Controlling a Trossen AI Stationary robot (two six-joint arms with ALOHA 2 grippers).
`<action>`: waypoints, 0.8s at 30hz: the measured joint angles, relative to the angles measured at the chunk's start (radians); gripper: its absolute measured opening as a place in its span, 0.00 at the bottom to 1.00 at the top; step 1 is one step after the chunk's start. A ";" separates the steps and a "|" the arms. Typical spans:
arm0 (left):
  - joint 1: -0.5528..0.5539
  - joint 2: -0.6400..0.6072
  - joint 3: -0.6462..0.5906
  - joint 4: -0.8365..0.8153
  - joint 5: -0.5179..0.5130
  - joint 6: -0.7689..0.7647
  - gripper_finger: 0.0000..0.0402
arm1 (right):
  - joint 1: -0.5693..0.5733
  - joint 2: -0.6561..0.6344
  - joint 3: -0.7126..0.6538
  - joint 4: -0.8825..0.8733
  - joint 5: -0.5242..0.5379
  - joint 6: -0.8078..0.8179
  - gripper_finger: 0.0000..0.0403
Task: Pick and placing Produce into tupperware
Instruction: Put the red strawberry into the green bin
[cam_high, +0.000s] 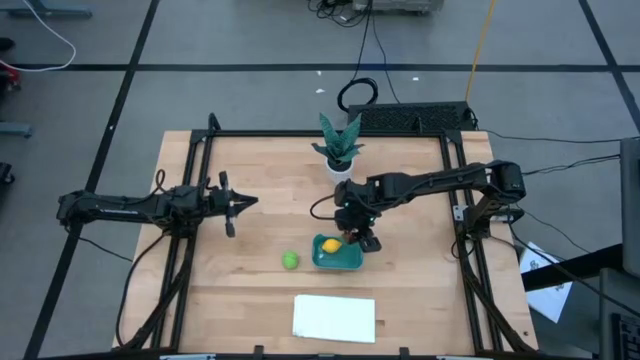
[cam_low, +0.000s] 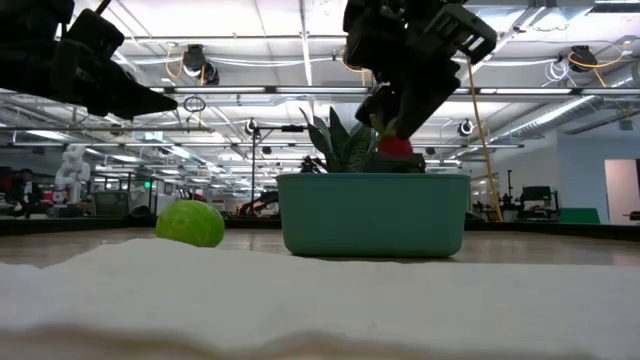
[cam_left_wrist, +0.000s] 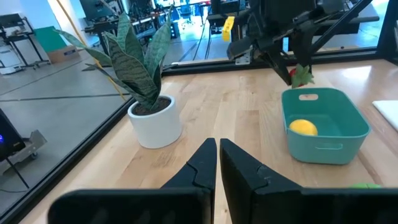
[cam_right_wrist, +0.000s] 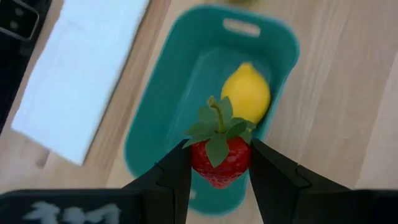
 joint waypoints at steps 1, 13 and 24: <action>0.000 0.000 0.000 -0.004 0.000 0.001 0.06 | 0.000 0.000 -0.007 0.027 0.000 0.000 0.31; 0.000 0.000 0.000 -0.013 0.000 0.000 0.06 | 0.008 0.013 -0.085 0.139 -0.004 0.066 0.31; 0.000 0.000 0.000 -0.015 0.000 -0.008 0.06 | 0.026 0.012 -0.086 0.136 0.051 0.047 0.31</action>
